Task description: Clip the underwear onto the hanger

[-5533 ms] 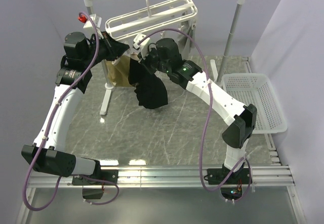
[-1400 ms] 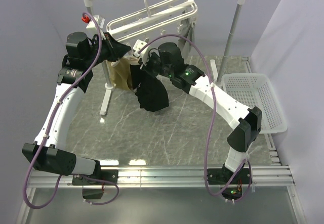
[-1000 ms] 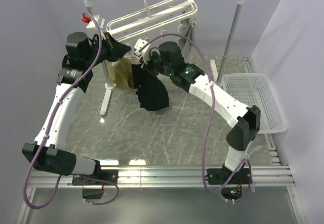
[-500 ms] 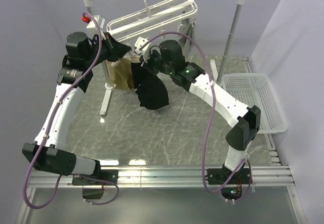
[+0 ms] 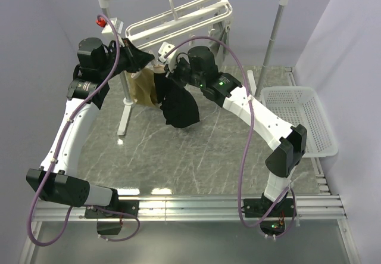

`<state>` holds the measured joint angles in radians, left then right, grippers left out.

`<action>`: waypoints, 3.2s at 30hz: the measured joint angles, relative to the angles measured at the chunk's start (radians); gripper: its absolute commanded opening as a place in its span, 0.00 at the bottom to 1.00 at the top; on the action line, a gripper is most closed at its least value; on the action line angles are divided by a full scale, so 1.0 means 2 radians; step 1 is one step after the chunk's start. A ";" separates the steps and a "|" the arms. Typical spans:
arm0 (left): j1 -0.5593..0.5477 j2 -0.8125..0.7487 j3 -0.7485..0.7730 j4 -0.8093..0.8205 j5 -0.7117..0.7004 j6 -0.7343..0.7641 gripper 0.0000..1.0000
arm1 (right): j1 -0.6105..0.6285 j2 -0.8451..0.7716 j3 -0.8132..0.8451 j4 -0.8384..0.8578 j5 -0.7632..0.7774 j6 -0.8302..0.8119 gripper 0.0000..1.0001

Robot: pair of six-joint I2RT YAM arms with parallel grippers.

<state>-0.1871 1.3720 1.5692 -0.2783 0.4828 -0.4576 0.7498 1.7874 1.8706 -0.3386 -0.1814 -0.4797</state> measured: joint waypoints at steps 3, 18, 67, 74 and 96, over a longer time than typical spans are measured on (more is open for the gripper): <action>0.000 0.000 0.000 0.000 0.000 0.000 0.00 | 0.000 0.000 0.005 -0.002 0.000 0.000 0.00; 0.000 0.000 0.000 0.001 0.009 0.000 0.00 | -0.001 0.010 0.041 -0.013 0.002 0.001 0.00; -0.004 -0.001 0.000 -0.020 -0.006 0.028 0.45 | -0.004 0.025 0.106 -0.050 -0.011 0.009 0.00; 0.006 -0.009 -0.001 -0.018 -0.007 0.020 0.66 | -0.004 0.025 0.106 -0.050 -0.011 0.009 0.00; 0.029 -0.111 -0.118 0.035 0.059 0.006 0.70 | 0.013 0.023 0.037 -0.021 -0.011 0.074 0.36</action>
<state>-0.1299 1.1492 1.3338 -0.2092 0.6006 -0.4446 0.7761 1.8336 1.9442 -0.3801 -0.2031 -0.3321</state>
